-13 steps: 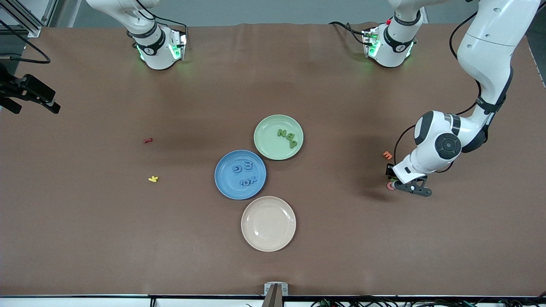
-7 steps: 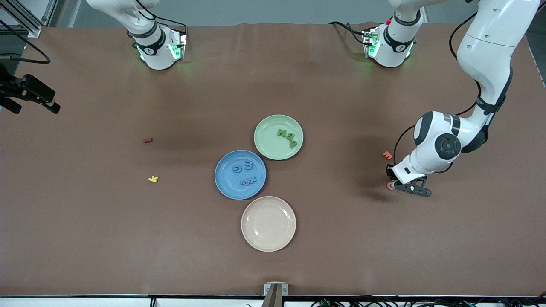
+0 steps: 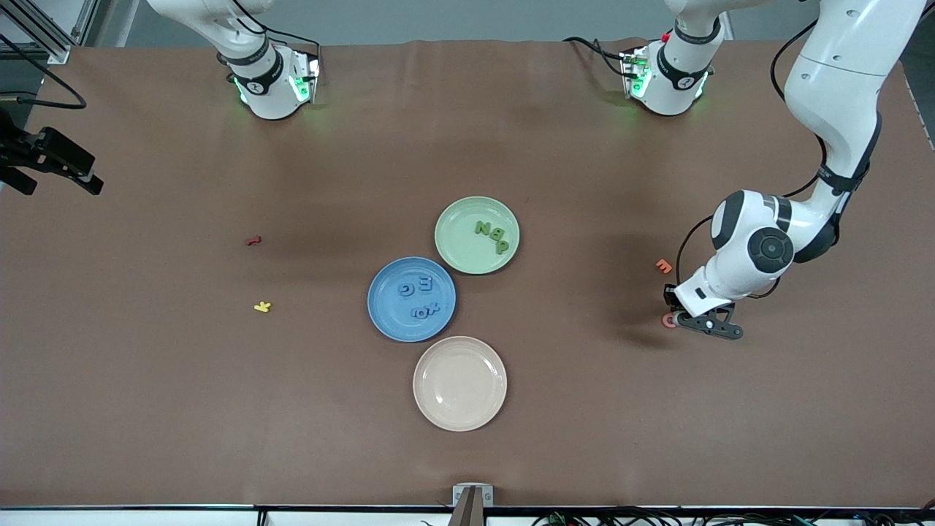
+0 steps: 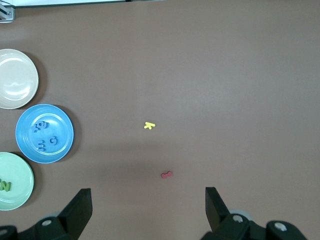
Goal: Sort letters by color into matching plates
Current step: 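Lower the left gripper and grasp the green u beside the pink letter, then carry the green u onto the green plate and open the left gripper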
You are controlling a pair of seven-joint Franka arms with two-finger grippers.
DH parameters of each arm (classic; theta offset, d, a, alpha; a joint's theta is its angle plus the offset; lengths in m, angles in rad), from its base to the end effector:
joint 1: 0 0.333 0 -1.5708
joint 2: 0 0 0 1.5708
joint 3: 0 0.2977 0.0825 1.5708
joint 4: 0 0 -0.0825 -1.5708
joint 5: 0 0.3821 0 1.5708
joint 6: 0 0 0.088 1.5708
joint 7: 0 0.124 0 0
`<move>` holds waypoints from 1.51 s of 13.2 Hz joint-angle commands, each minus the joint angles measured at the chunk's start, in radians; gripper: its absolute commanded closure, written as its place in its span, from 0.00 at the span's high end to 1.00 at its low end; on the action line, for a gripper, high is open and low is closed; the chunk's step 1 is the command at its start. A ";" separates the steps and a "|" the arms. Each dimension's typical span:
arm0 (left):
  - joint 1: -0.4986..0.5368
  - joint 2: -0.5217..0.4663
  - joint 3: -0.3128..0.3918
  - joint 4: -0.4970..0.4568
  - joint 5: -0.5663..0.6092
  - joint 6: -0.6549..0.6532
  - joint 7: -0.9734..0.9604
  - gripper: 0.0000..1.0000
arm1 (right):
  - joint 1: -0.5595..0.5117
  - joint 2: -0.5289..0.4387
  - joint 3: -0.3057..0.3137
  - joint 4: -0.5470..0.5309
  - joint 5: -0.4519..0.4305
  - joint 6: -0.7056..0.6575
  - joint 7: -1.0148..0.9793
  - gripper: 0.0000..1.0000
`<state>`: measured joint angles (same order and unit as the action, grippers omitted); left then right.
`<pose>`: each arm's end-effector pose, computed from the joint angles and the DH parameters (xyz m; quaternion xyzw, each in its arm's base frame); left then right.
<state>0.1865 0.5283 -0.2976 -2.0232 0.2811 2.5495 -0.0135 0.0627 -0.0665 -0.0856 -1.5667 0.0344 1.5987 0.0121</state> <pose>0.5900 -0.0689 0.1662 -0.9894 0.1438 -0.0174 0.0049 0.5376 -0.0097 0.6300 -0.9984 0.0172 -0.0492 0.0198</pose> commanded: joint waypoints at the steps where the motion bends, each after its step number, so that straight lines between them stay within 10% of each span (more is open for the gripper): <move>1: -0.007 -0.068 -0.003 -0.014 -0.022 -0.040 0.021 0.00 | -0.020 0.016 0.018 0.028 -0.015 -0.008 -0.001 1.00; 20: -0.433 -0.148 -0.147 0.027 -0.146 -0.133 -0.620 0.00 | -0.021 0.016 0.017 0.042 -0.016 -0.008 -0.003 1.00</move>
<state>-0.2101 0.3913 -0.4472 -2.0101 0.1639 2.4241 -0.5973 0.0625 -0.0660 -0.0845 -1.5615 0.0320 1.6001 0.0121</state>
